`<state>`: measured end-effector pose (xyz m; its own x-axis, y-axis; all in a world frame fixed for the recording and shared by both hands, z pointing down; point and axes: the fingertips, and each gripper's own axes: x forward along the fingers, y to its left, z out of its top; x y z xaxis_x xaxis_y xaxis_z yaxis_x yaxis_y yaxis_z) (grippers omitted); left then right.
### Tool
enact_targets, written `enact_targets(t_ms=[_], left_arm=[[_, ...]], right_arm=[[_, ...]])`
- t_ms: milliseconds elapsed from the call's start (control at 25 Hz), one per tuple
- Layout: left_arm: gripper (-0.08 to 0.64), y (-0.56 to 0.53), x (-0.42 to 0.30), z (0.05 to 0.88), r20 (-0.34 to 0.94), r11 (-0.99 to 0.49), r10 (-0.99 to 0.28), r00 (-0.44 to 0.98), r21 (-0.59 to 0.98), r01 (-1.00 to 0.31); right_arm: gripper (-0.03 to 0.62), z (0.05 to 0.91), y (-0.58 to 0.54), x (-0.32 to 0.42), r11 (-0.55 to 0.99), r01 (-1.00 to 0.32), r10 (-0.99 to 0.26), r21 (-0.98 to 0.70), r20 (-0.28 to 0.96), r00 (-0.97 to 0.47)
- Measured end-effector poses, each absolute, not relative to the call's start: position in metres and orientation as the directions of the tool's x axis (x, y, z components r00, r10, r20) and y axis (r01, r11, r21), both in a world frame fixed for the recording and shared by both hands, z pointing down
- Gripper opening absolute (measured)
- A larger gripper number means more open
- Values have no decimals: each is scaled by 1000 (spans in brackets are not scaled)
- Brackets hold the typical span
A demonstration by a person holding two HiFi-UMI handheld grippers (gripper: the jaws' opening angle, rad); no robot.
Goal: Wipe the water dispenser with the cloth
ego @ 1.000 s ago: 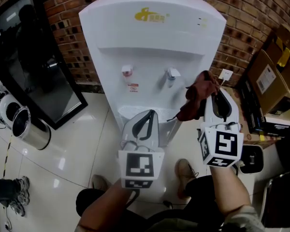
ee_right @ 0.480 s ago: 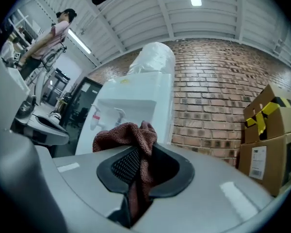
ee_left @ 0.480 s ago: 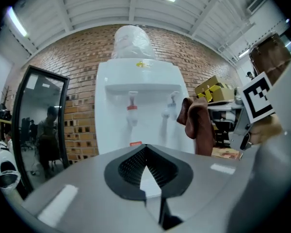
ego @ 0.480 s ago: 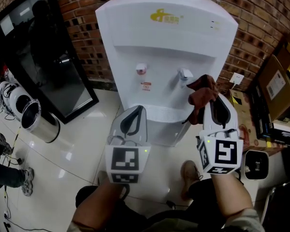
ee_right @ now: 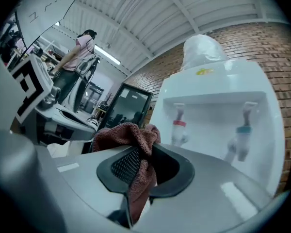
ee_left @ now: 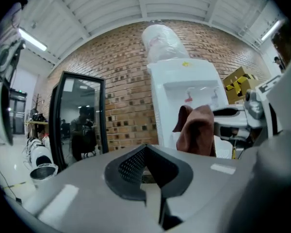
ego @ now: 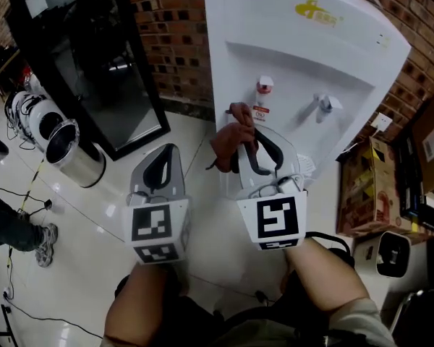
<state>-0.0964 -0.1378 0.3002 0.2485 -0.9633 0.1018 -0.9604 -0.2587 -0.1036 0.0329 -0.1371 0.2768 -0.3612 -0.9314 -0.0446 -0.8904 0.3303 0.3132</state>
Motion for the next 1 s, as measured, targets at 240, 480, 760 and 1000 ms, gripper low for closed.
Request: enact_targets(t_ms=[240, 480, 760, 1000], left_arm=[[0, -127, -133, 302, 100, -193, -976, 191, -11, -981], [0, -127, -123, 297, 95, -225, -971, 220, -43, -973], [0, -130, -95, 300, 105, -287, -954, 282, -43, -957], [0, -130, -57, 305, 112, -359, -929, 353, -42, -932]], right_arm=[[74, 313, -179, -3, 358, -878, -927, 319, 12, -374], [74, 325, -200, 3, 329, -885, -941, 329, 34, -337], [74, 322, -197, 27, 282, -897, -958, 341, 42, -285], [74, 323, -199, 84, 181, -932, -983, 314, 77, -165]])
